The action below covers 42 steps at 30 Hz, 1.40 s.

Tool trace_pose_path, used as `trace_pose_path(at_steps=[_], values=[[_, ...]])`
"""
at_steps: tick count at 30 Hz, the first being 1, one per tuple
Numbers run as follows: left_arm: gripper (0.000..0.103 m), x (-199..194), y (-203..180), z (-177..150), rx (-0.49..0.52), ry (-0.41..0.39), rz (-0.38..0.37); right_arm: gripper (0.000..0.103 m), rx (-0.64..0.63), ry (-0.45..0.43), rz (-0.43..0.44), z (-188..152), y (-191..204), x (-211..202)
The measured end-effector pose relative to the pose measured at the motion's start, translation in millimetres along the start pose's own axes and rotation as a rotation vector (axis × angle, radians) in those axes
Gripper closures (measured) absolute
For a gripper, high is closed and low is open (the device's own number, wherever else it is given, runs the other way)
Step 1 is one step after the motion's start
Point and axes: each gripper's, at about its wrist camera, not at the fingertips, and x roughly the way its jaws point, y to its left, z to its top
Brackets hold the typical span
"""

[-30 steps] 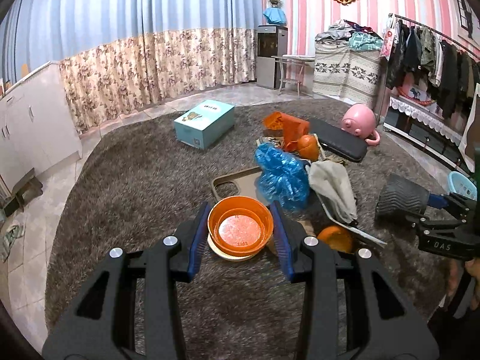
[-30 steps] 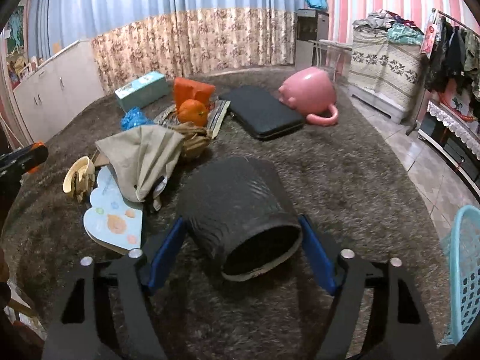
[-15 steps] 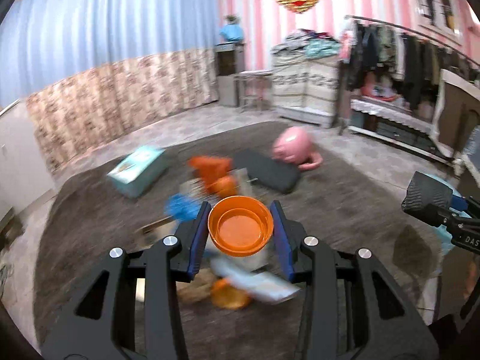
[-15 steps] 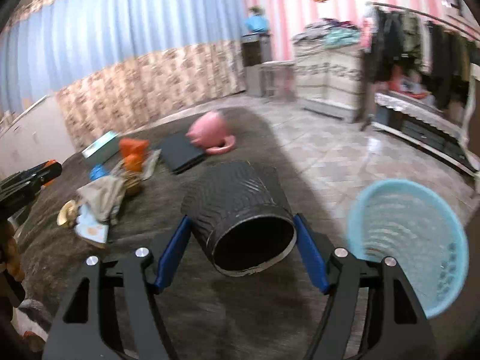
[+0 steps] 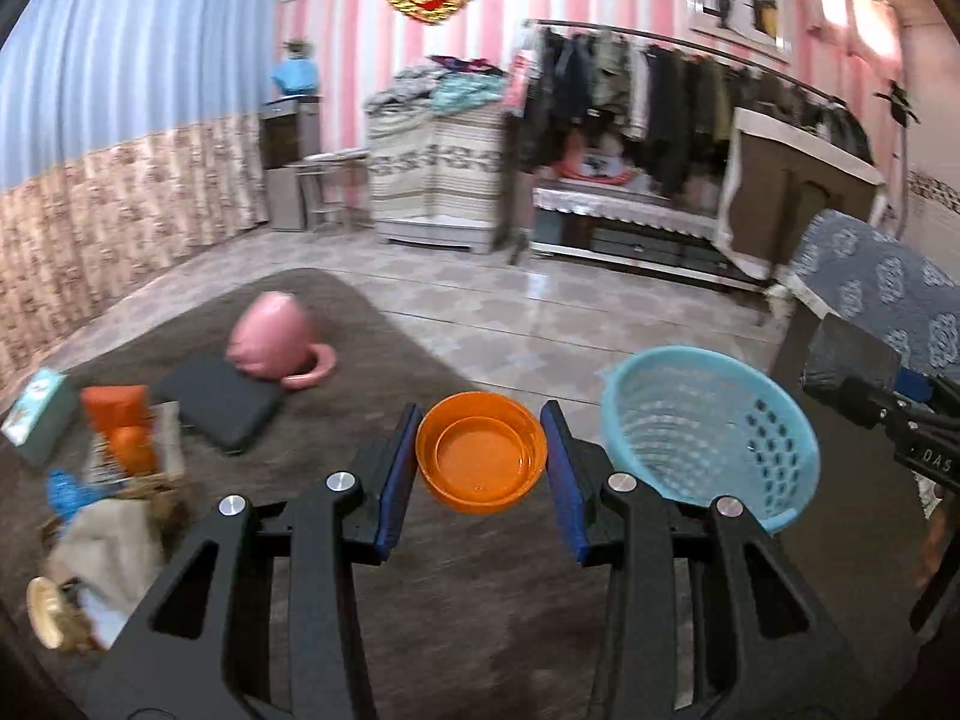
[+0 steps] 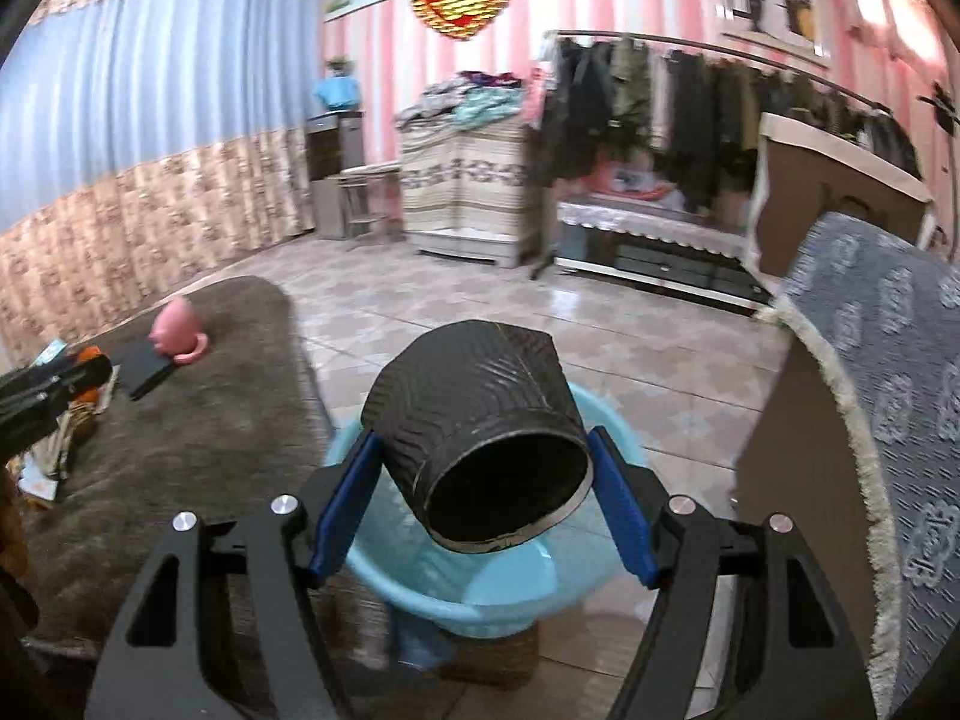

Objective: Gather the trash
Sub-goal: 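Carry the orange lid and black cylinder in both tools over the light-blue basket, then open the left tool over the basket while the right tool releases the black cylinder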

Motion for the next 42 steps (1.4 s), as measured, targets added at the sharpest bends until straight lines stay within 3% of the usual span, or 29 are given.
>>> trace_pose_path(at_steps=[10,14,26,28,30,34,42], values=[[0.063,59,-84,4,0.157,-0.012,-0.149,0.034,0.068,0.04,-0.089,-17,-40,18],[0.063,85,-101,8,0.161,0.009,-0.205,0.034,0.092,0.061,-0.126,-24,-54,22],[0.062,155,-135,12,0.211,0.088,-0.236,0.034,0.134,0.099,-0.15,-35,-64,44],[0.039,157,-133,14,0.208,0.084,-0.225,0.034,0.133,0.102,-0.148,-35,-62,47],[0.027,156,-128,18,0.187,0.062,-0.207,0.034,0.129,0.103,-0.143,-35,-60,50],[0.02,154,-110,23,0.161,0.053,-0.182,0.034,0.123,0.108,-0.127,-34,-49,59],[0.008,132,-63,34,0.134,-0.007,-0.058,0.034,0.098,0.123,-0.09,-29,-17,85]])
